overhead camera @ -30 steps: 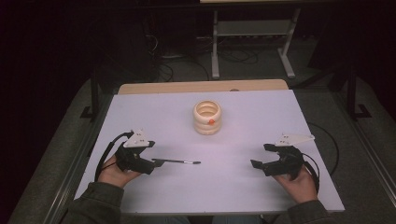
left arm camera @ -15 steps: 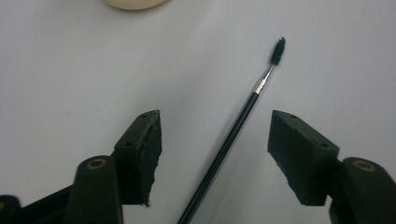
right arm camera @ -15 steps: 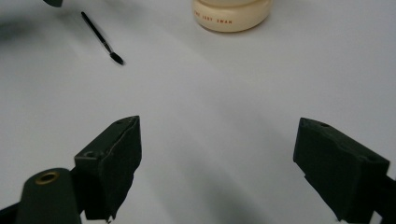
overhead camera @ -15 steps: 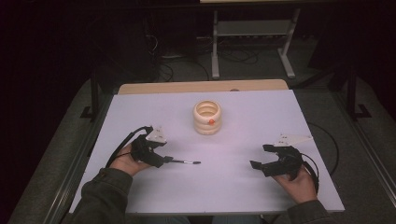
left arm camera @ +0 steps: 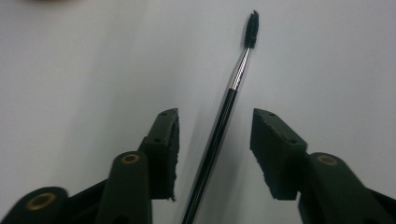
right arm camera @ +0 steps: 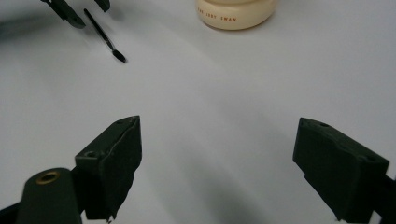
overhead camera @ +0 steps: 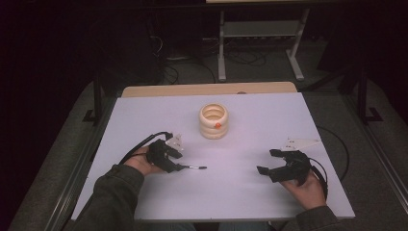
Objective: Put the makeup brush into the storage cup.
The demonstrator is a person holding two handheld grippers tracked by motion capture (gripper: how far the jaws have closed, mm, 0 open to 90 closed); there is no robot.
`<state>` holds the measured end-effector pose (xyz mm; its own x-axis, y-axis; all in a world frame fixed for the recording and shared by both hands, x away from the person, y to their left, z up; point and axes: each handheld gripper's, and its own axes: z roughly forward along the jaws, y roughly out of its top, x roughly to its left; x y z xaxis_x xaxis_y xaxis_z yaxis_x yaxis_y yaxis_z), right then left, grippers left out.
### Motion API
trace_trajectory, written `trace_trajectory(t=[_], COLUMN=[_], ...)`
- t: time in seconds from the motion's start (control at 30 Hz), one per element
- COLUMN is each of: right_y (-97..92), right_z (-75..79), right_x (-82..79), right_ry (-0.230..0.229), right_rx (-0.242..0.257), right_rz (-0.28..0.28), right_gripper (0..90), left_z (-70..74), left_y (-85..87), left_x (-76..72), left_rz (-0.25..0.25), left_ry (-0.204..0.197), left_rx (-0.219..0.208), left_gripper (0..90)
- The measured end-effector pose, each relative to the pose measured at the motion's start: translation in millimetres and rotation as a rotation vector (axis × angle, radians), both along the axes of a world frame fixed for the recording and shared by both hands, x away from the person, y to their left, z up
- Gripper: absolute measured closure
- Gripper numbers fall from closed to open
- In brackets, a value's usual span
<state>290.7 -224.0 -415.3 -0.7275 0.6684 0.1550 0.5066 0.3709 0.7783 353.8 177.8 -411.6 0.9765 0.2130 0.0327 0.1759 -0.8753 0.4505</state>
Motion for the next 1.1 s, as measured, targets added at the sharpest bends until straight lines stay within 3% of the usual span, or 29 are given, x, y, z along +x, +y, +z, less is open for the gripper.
trace_trajectory(t=[0.07,0.13,0.4,0.57,0.6,0.67,0.93,1.1], right_y=[0.5,1.5,2.9,3.6,3.6,4.4,5.0,4.8], right_z=[-0.5,-1.0,-1.3,-1.1,-1.1,-0.7,-1.0,-1.5], right_x=[0.5,1.9,3.1,3.2,3.2,2.8,3.4,4.3], right_ry=[-0.001,0.001,0.001,-0.013,-0.013,-0.010,-0.004,-0.007], right_rx=[0.001,0.005,0.002,-0.001,-0.001,-0.007,-0.004,-0.006], right_rz=[0.000,0.000,0.005,0.012,0.012,0.014,0.012,0.016], right_gripper=[14.6,14.6,16.1,16.9,16.9,16.9,16.9,17.0], left_z=[-2.6,-6.3,-7.7,-5.3,-5.3,-3.9,-3.1,-2.2], left_y=[-1.0,-3.5,-10.1,-23.8,-23.8,-30.5,-33.2,-31.8], left_x=[1.9,6.4,7.3,4.1,4.1,4.7,8.3,9.9], left_rz=[-0.001,-0.002,-0.043,-0.129,-0.129,-0.162,-0.150,-0.112], left_ry=[0.017,0.042,0.058,0.030,0.030,0.031,0.063,0.081], left_rx=[0.003,0.035,0.084,0.180,0.180,0.231,0.250,0.245], left_gripper=[61.6,63.6,74.4,82.8,83.5,84.9,86.1,86.1])
